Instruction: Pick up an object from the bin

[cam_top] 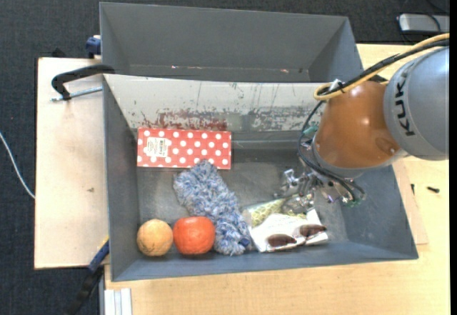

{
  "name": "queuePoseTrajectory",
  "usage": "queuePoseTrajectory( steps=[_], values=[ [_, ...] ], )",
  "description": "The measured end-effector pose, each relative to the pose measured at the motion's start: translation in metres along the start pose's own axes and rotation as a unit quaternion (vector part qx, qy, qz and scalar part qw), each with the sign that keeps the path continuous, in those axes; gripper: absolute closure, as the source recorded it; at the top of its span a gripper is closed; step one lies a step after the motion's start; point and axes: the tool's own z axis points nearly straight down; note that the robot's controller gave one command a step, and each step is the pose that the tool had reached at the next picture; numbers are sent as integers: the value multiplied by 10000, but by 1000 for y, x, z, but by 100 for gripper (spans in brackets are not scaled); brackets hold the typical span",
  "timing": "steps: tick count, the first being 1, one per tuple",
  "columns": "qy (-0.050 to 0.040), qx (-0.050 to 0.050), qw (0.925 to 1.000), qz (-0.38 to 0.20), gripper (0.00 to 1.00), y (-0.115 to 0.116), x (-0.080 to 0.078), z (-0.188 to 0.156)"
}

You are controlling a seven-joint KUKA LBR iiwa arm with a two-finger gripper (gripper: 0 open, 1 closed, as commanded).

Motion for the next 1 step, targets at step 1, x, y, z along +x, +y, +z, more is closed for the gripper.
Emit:
queuePoseTrajectory(
  steps=[1],
  values=[
    [17, -24, 9933, -1152, 100, -65, 10, -185]
  ],
)
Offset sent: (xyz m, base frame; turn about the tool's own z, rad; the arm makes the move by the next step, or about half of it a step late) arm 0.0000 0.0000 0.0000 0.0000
